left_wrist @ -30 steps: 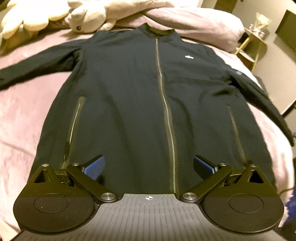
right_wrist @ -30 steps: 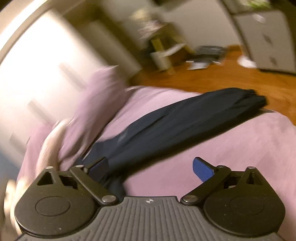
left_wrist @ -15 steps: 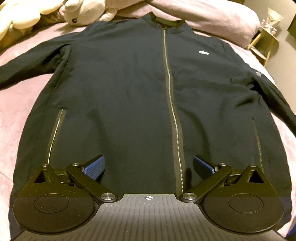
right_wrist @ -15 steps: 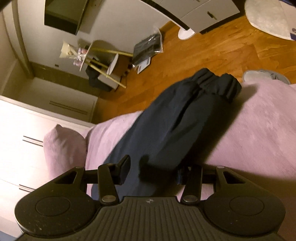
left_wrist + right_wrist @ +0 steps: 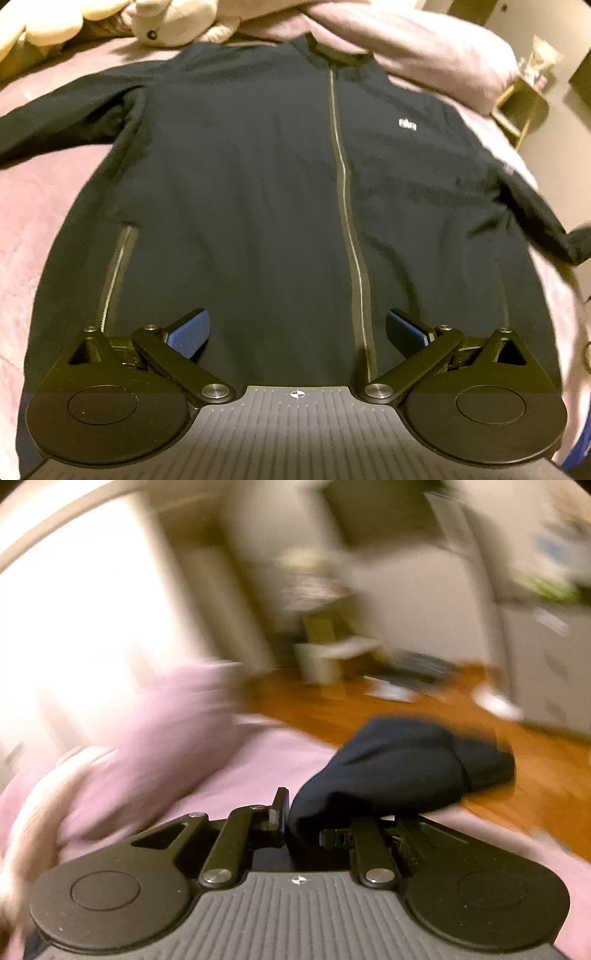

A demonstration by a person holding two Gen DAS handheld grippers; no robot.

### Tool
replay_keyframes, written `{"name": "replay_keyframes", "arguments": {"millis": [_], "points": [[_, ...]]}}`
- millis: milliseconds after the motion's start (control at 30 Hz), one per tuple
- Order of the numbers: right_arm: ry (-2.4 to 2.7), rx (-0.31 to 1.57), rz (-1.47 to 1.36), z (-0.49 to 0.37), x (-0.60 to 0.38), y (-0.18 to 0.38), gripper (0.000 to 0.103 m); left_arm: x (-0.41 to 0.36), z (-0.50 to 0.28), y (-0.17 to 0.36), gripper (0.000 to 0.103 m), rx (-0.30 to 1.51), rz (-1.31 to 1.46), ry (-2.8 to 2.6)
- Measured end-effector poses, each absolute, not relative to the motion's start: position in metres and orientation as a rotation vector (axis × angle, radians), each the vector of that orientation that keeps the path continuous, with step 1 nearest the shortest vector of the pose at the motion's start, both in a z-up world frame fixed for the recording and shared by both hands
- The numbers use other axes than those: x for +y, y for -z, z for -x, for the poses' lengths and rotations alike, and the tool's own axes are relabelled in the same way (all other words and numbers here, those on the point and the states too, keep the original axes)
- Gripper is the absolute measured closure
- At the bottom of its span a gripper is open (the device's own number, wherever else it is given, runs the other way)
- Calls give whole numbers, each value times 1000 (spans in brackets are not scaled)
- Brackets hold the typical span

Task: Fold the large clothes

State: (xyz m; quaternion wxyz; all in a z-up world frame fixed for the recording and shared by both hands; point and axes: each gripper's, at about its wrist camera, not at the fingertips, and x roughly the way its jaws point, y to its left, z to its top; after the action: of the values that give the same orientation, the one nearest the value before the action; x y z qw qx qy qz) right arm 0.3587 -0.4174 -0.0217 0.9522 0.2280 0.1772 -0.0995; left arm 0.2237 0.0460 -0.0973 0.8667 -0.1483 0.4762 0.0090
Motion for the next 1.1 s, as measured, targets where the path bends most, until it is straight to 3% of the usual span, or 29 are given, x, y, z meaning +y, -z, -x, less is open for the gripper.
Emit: {"name": "replay_keyframes", "arguments": {"millis": [133,167,200,233,300,433,767,800,900,1000,1067,1100], "points": [[-181,377,-232,-379,-292,1,82,57,-225,88,0,952,344,-23],[-267,408,-201,-381,-264,6,71,61,-226,85,0,942,353,-27],[-355,458,-179,-383,-236,15,52,63,-227,84,0,937,361,-26],[-416,507,-170,-382,-216,24,42,66,-229,83,0,933,369,-24],[-500,604,-181,-380,-189,46,38,71,-232,78,0,917,378,-19],[-515,714,-372,-370,-207,82,38,80,-242,70,0,876,388,13],[-297,755,-661,-330,-325,122,38,55,-337,100,0,905,652,228],[-295,751,-665,-327,-331,123,38,52,-350,106,2,921,680,233],[-296,744,-682,-322,-341,126,38,48,-381,124,24,979,675,178],[-310,744,-706,-318,-339,128,38,50,-392,132,25,986,725,161],[-316,746,-715,-312,-332,130,38,50,-395,133,33,986,757,185],[-320,748,-722,-312,-332,131,38,50,-397,134,47,993,768,189]]}}
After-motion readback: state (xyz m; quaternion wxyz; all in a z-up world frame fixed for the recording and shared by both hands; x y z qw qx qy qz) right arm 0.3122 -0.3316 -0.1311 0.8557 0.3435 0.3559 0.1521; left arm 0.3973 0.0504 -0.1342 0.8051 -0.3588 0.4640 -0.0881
